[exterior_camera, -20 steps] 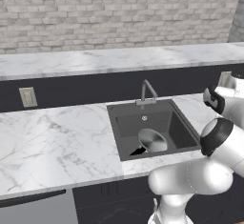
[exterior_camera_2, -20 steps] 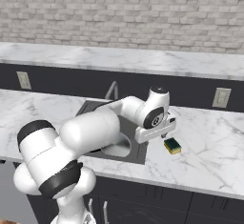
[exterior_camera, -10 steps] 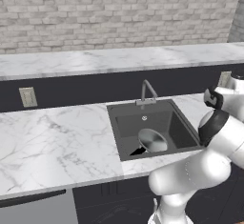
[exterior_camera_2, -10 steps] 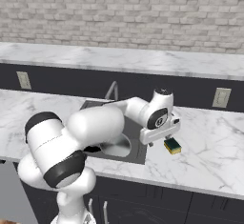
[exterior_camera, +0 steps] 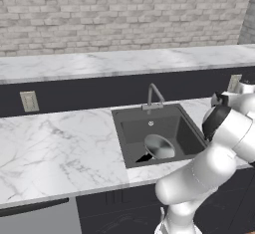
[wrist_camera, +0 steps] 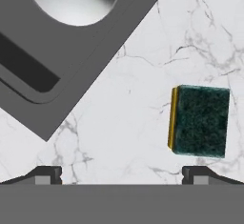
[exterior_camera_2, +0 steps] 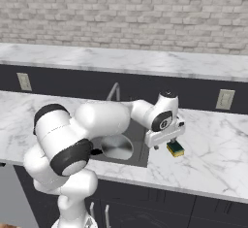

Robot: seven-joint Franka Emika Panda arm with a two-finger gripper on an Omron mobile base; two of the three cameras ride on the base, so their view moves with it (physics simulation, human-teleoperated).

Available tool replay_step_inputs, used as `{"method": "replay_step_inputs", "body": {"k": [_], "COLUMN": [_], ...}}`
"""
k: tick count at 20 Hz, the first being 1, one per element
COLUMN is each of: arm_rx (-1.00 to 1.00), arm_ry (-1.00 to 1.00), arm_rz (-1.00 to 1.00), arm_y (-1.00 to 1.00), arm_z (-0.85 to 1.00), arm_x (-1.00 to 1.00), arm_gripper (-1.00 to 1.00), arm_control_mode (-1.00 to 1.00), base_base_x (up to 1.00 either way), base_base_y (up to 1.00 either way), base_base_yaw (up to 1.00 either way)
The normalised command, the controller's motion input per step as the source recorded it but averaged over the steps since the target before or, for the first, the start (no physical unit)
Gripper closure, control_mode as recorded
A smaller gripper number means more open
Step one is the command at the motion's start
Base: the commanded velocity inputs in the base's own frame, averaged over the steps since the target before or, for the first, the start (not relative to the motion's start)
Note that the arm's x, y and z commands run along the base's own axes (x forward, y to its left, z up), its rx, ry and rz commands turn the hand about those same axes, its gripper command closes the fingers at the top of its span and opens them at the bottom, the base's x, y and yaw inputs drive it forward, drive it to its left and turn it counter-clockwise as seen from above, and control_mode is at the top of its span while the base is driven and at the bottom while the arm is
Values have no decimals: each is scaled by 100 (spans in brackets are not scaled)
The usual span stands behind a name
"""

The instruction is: Pick the pan and sponge and place them into the sink. Then turn on the water.

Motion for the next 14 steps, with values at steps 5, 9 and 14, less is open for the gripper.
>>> {"method": "replay_step_inputs", "body": {"k": [5,9,14], "arm_rx": [0,1,2], "arm_ry": [2,1,0], "arm_rz": [3,4,4], "arm_y": [-17,-19,-12], "arm_z": [-15,-5,-2], "arm_x": [5,5,11], "arm_gripper": [-100,-100,-100], "arm_control_mode": [-100,-100,-100], "base_base_x": [0,0,0], "base_base_y": [0,0,0], "base_base_yaw": [0,0,0]}}
